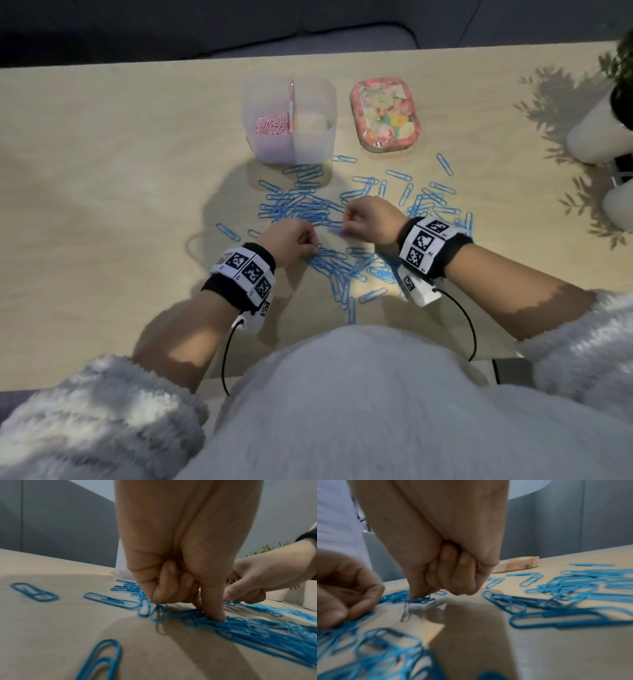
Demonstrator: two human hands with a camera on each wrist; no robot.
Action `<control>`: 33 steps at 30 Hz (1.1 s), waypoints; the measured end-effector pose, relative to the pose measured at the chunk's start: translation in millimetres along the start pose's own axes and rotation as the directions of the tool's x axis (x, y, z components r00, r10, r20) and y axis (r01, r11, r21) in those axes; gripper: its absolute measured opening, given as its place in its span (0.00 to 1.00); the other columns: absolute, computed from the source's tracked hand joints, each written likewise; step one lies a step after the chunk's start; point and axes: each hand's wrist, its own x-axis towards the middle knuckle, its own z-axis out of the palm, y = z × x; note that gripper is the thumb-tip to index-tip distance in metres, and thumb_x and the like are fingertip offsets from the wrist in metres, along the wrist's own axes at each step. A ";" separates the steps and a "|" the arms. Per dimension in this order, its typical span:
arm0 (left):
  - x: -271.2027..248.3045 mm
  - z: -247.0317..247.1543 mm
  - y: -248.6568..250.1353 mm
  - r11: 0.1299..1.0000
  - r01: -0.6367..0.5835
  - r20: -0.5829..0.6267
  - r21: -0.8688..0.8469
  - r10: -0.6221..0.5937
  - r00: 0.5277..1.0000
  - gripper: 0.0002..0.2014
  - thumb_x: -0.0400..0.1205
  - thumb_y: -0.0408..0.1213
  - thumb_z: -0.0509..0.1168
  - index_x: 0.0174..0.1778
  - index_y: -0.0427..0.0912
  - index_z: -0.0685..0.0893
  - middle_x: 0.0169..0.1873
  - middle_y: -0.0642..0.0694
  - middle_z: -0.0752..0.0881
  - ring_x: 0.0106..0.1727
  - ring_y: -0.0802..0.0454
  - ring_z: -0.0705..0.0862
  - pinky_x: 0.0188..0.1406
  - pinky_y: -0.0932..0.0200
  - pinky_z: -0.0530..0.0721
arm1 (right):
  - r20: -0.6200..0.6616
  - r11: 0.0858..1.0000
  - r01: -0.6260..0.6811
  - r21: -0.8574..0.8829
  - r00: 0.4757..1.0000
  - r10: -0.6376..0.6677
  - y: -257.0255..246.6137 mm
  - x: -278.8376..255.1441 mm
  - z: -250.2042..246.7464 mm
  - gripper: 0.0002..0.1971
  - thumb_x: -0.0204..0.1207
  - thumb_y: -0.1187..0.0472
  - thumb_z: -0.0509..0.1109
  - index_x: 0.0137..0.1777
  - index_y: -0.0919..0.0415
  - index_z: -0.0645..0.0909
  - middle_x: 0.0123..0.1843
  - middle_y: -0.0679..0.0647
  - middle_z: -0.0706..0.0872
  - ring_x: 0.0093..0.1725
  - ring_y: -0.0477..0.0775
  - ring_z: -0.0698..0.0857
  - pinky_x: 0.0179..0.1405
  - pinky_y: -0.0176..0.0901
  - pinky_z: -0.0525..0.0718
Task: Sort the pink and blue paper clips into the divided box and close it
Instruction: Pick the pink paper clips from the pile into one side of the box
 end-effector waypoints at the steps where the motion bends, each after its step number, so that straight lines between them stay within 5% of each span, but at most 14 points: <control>1: 0.6 -0.1 -0.4 1.000 -0.002 -0.005 0.008 0.002 1.000 0.05 0.75 0.37 0.71 0.44 0.40 0.85 0.26 0.56 0.74 0.38 0.50 0.77 0.39 0.60 0.70 | 0.018 0.998 -0.001 0.061 1.000 -0.001 2.3 1.1 -3.7 0.05 0.72 0.60 0.72 0.37 0.56 0.80 0.26 0.45 0.76 0.26 0.41 0.77 0.34 0.39 0.70; 5: 4.9 -2.0 7.3 0.999 -0.013 -0.059 0.048 0.016 0.998 0.05 0.76 0.42 0.69 0.43 0.45 0.85 0.28 0.56 0.74 0.38 0.52 0.77 0.39 0.59 0.72 | 0.013 0.931 -0.060 0.360 0.998 0.059 14.6 2.4 -17.8 0.11 0.76 0.65 0.69 0.32 0.60 0.78 0.22 0.55 0.73 0.14 0.40 0.68 0.18 0.31 0.66; 10: 21.3 1.1 33.2 0.996 -0.058 -0.101 0.062 0.064 0.993 0.08 0.75 0.46 0.68 0.47 0.50 0.84 0.27 0.55 0.74 0.40 0.48 0.79 0.38 0.59 0.69 | -0.015 0.954 -0.128 0.270 0.990 0.137 34.9 2.6 -27.1 0.07 0.74 0.65 0.70 0.35 0.64 0.80 0.27 0.54 0.78 0.27 0.46 0.76 0.36 0.40 0.75; 14: 32.8 4.1 48.7 0.999 -0.012 -0.137 0.048 0.019 0.990 0.13 0.76 0.52 0.67 0.48 0.47 0.86 0.40 0.48 0.83 0.47 0.47 0.82 0.45 0.56 0.75 | 0.043 0.896 -0.199 0.398 0.979 0.198 34.5 -4.7 -31.2 0.13 0.77 0.65 0.68 0.41 0.79 0.79 0.22 0.54 0.75 0.22 0.49 0.70 0.24 0.34 0.69; 16: 36.3 3.8 53.0 0.997 0.012 -0.105 -0.080 -0.020 0.994 0.18 0.74 0.55 0.69 0.49 0.45 0.87 0.37 0.47 0.81 0.43 0.49 0.81 0.42 0.60 0.71 | 0.103 0.833 -0.251 0.493 0.968 0.230 30.4 -10.5 -31.6 0.11 0.78 0.63 0.67 0.45 0.74 0.81 0.15 0.50 0.71 0.13 0.46 0.63 0.18 0.33 0.62; 20: 41.6 5.0 56.7 0.968 0.002 -0.091 -0.251 -0.026 0.996 0.20 0.71 0.52 0.74 0.52 0.43 0.85 0.33 0.41 0.84 0.42 0.40 0.83 0.36 0.61 0.69 | 0.074 0.783 -0.244 0.573 0.966 0.247 22.1 -14.9 -32.2 0.07 0.77 0.65 0.66 0.43 0.68 0.83 0.16 0.52 0.71 0.11 0.45 0.62 0.18 0.31 0.59; 23: 42.6 6.2 55.0 0.926 0.028 -0.018 -0.377 -0.038 0.999 0.16 0.69 0.47 0.77 0.48 0.44 0.85 0.21 0.54 0.73 0.23 0.59 0.75 0.25 0.66 0.68 | 0.043 0.808 -0.247 0.535 0.963 0.266 16.6 -16.3 -33.9 0.06 0.77 0.65 0.66 0.45 0.68 0.83 0.15 0.51 0.72 0.11 0.44 0.63 0.13 0.27 0.60; 26: 42.9 6.1 52.5 0.824 0.057 0.014 -0.564 -0.060 0.998 0.11 0.71 0.48 0.74 0.37 0.45 0.85 0.23 0.47 0.73 0.21 0.56 0.71 0.22 0.65 0.65 | 0.045 0.805 -0.238 0.544 0.966 0.255 13.4 -18.5 -32.0 0.08 0.76 0.68 0.64 0.37 0.63 0.82 0.16 0.54 0.72 0.12 0.46 0.63 0.13 0.27 0.59; 30: 38.0 1.8 47.4 0.846 -0.011 -0.076 -0.533 -0.035 0.996 0.06 0.79 0.37 0.68 0.38 0.38 0.84 0.12 0.55 0.70 0.14 0.64 0.67 0.19 0.72 0.62 | -0.015 0.831 -0.194 0.522 0.972 0.236 3.8 -17.5 -25.1 0.06 0.78 0.68 0.65 0.41 0.65 0.80 0.18 0.50 0.72 0.10 0.39 0.66 0.11 0.27 0.62; 33: 32.0 -6.0 32.1 0.913 0.016 -0.051 -0.408 -0.041 0.998 0.09 0.79 0.38 0.67 0.42 0.35 0.86 0.18 0.54 0.71 0.18 0.64 0.68 0.25 0.66 0.66 | -0.098 0.919 -0.150 0.364 0.975 0.198 8.9 -9.8 -22.7 0.08 0.77 0.63 0.66 0.36 0.58 0.78 0.28 0.54 0.79 0.22 0.37 0.77 0.28 0.33 0.76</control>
